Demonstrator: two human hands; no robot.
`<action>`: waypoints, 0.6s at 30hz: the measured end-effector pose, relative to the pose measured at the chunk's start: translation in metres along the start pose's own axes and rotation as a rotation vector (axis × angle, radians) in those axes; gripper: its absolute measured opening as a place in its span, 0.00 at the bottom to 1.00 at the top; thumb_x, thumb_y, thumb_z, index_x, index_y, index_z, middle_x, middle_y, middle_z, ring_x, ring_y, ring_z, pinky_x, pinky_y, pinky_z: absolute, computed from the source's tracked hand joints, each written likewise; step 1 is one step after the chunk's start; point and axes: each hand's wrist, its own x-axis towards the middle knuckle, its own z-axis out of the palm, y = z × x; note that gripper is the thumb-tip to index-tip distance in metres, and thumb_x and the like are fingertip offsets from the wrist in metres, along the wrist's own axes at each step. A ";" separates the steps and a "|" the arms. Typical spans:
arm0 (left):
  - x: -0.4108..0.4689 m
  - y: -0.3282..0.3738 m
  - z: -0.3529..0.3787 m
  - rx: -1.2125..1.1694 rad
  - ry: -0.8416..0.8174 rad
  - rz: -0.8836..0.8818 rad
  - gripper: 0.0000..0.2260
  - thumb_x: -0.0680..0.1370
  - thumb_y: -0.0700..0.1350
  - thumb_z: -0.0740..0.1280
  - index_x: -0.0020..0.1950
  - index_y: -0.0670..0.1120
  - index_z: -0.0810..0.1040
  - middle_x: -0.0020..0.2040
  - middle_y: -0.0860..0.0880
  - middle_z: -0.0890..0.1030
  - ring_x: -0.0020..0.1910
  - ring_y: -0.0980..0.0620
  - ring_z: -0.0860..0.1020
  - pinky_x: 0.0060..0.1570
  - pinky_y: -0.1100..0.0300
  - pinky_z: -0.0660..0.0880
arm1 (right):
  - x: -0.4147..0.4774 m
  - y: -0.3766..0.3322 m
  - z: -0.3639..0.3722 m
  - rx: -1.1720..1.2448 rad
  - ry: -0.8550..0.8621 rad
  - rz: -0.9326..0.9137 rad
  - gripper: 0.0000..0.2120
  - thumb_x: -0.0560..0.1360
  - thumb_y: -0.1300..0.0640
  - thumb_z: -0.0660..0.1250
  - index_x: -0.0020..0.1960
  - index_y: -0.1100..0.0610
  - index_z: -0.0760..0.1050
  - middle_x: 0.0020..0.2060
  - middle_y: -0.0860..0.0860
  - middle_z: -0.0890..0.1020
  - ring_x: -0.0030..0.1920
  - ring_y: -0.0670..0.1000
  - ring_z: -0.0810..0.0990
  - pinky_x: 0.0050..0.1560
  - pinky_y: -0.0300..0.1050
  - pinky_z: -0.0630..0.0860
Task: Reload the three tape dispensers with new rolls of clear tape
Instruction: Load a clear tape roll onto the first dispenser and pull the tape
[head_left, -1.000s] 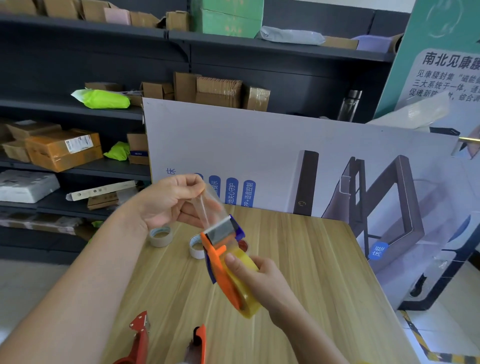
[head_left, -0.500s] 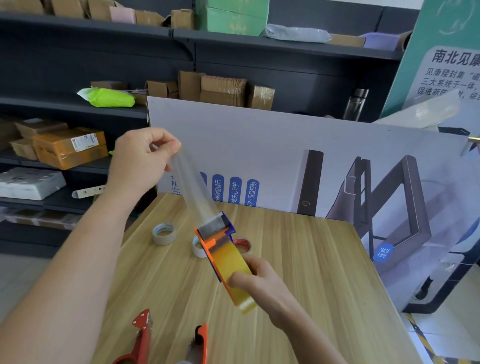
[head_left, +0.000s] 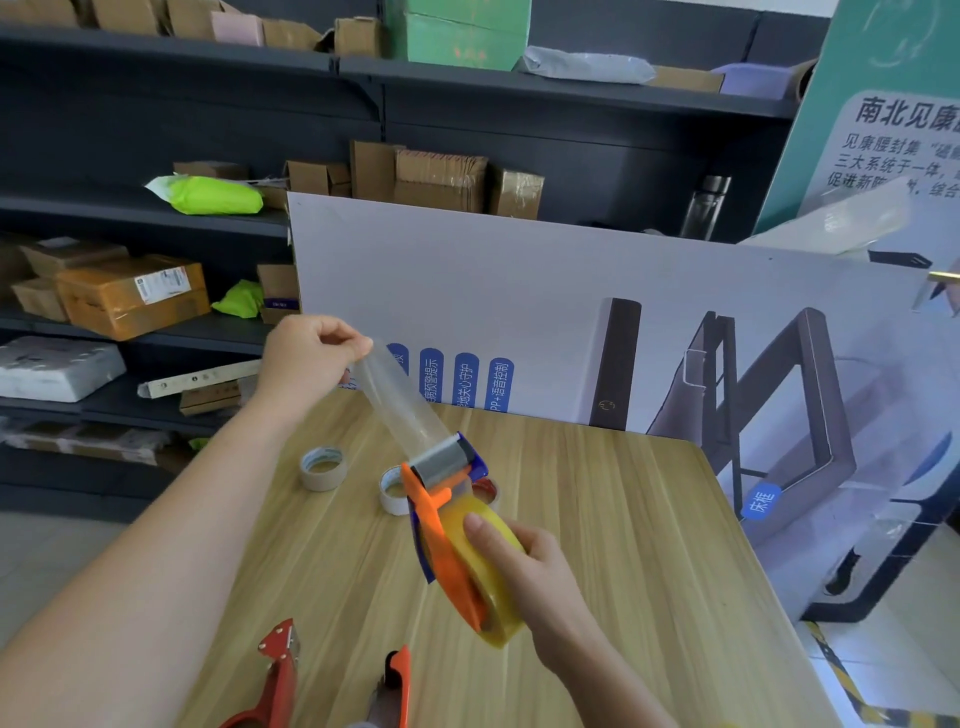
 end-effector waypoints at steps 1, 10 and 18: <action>-0.001 -0.006 0.005 0.003 -0.015 -0.026 0.04 0.73 0.42 0.72 0.38 0.49 0.81 0.35 0.49 0.82 0.30 0.52 0.78 0.37 0.56 0.78 | 0.000 0.000 -0.001 0.020 0.003 0.001 0.28 0.63 0.34 0.71 0.47 0.58 0.83 0.44 0.60 0.85 0.41 0.52 0.83 0.47 0.51 0.80; -0.038 -0.048 0.052 -0.290 -0.239 -0.344 0.09 0.73 0.33 0.70 0.36 0.45 0.77 0.33 0.49 0.75 0.33 0.51 0.73 0.33 0.59 0.74 | -0.001 -0.003 -0.014 0.182 0.052 0.098 0.22 0.63 0.38 0.71 0.42 0.57 0.84 0.41 0.58 0.87 0.40 0.53 0.85 0.42 0.48 0.81; -0.088 -0.058 0.081 -0.497 -0.383 -0.560 0.13 0.73 0.29 0.61 0.39 0.44 0.79 0.33 0.45 0.76 0.32 0.50 0.73 0.33 0.57 0.73 | 0.004 -0.012 -0.028 0.350 -0.013 0.090 0.19 0.63 0.37 0.69 0.34 0.52 0.84 0.33 0.51 0.85 0.34 0.49 0.83 0.38 0.43 0.78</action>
